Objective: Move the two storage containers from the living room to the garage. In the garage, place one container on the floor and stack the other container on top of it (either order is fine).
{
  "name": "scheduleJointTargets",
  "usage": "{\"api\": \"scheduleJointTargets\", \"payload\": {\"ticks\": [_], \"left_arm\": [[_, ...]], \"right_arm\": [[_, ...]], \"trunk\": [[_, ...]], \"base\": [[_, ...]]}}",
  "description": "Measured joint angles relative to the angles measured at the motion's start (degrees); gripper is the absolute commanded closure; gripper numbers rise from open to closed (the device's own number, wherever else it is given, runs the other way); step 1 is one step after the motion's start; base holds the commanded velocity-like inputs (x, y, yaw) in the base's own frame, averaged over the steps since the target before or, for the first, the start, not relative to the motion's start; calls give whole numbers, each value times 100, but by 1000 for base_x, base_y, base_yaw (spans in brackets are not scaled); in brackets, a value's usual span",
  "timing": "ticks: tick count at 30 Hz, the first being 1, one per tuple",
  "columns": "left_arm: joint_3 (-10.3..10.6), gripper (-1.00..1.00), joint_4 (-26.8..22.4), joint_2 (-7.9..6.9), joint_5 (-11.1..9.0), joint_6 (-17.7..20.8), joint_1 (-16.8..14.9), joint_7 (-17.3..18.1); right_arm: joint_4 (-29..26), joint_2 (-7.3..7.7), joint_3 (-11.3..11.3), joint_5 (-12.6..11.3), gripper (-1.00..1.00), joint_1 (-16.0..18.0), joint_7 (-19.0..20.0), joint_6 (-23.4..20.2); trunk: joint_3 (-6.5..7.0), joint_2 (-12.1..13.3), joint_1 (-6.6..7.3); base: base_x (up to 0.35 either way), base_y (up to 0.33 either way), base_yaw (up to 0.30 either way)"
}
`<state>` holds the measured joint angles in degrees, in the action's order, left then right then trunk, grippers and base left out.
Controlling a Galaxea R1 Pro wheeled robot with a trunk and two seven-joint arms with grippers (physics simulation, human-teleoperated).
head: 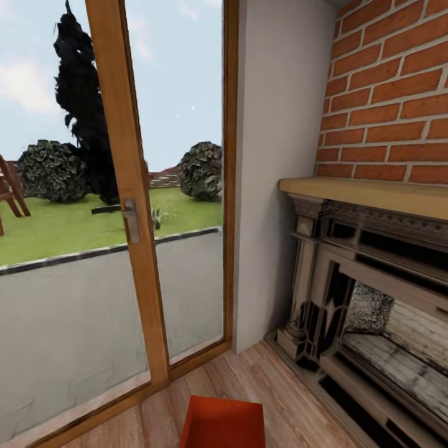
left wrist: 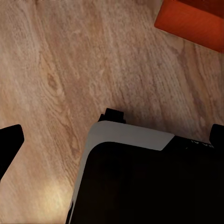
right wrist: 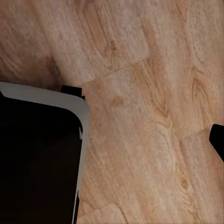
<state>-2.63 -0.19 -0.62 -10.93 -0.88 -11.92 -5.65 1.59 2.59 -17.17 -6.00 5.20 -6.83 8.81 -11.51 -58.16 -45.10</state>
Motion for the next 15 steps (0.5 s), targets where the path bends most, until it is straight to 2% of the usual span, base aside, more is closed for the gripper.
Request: {"api": "scheduleJointTargets", "payload": {"ticks": [9,15], "left_arm": [[-3,-100,0,2,0,0,0,0],[-10,-100,0,8,-4,0,0,-3]], "right_arm": [[0,0,0,0,-100,0,0,-8],[0,-1,0,0,-100,0,3,-17]], "trunk": [[0,0,-1],[0,0,-1]], "base": [[5,0,0],[0,176,0]]}}
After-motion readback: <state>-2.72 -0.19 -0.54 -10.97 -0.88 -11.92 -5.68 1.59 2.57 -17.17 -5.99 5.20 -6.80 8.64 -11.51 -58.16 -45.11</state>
